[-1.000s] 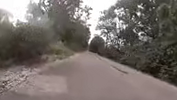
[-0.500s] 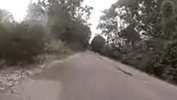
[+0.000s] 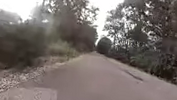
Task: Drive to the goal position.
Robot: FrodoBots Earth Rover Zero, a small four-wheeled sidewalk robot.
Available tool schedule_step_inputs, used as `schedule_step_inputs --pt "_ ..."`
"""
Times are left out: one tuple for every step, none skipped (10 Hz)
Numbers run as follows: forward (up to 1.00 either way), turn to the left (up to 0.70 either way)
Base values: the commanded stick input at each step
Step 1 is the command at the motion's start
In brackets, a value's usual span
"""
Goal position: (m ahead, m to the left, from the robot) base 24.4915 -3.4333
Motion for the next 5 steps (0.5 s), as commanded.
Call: schedule_step_inputs --pt "0.70 0.00" --pt "0.70 0.00" --pt "0.70 0.00" --pt "0.70 0.00" --pt "0.70 0.00"
